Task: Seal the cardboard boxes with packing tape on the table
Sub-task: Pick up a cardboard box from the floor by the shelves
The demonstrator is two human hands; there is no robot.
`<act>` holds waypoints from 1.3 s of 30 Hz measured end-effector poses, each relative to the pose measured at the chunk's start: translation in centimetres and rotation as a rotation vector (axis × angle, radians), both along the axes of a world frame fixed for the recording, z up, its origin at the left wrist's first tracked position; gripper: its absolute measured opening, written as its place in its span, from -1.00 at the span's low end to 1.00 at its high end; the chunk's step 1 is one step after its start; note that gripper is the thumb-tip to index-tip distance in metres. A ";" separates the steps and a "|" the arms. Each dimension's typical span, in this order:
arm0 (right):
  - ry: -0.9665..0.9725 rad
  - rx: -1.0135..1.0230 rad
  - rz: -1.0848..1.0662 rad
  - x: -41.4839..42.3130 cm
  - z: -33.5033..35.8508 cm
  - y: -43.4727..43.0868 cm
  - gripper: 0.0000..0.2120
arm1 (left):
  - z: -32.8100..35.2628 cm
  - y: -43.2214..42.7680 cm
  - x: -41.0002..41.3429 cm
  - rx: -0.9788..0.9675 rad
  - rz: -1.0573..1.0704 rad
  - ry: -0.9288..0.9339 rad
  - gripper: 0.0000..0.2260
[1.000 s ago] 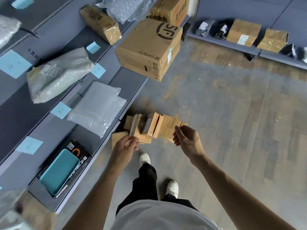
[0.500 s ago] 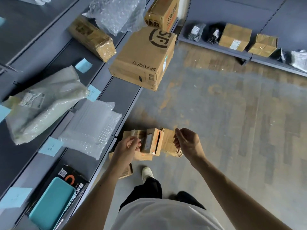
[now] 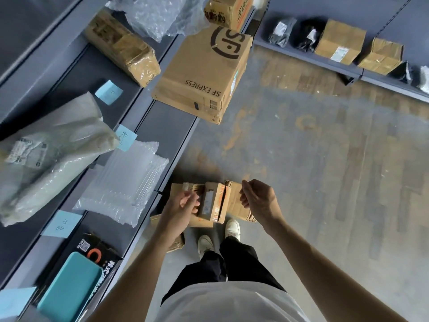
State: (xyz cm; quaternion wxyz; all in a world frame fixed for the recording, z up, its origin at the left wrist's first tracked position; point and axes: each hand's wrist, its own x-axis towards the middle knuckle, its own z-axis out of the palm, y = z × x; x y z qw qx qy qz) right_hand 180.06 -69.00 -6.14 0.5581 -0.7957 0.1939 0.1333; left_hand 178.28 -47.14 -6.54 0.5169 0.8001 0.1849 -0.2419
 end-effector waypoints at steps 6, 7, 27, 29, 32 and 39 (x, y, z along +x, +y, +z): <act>0.043 0.030 0.038 3.6 -2.6 -0.3 -0.67 | -2.4 -0.9 1.1 -0.033 0.105 0.078 -0.78; 0.052 0.044 0.039 4.2 -3.2 -0.4 -0.68 | -3.1 -1.2 1.3 -0.037 0.127 0.097 -0.79; 0.195 -0.121 -0.001 6.6 -25.4 0.3 -0.71 | -25.5 -3.7 7.1 0.034 -0.003 0.160 -0.79; 0.198 -0.146 0.020 6.4 -28.6 0.7 -0.75 | -28.8 -3.7 7.0 0.077 -0.029 0.167 -0.77; 0.232 -0.171 0.082 5.7 -34.5 1.1 -0.84 | -34.9 -4.0 6.6 0.114 -0.053 0.170 -0.76; 0.475 -0.179 0.147 2.9 -44.0 1.7 -0.42 | -43.9 -4.8 5.2 0.129 -0.149 0.253 -0.62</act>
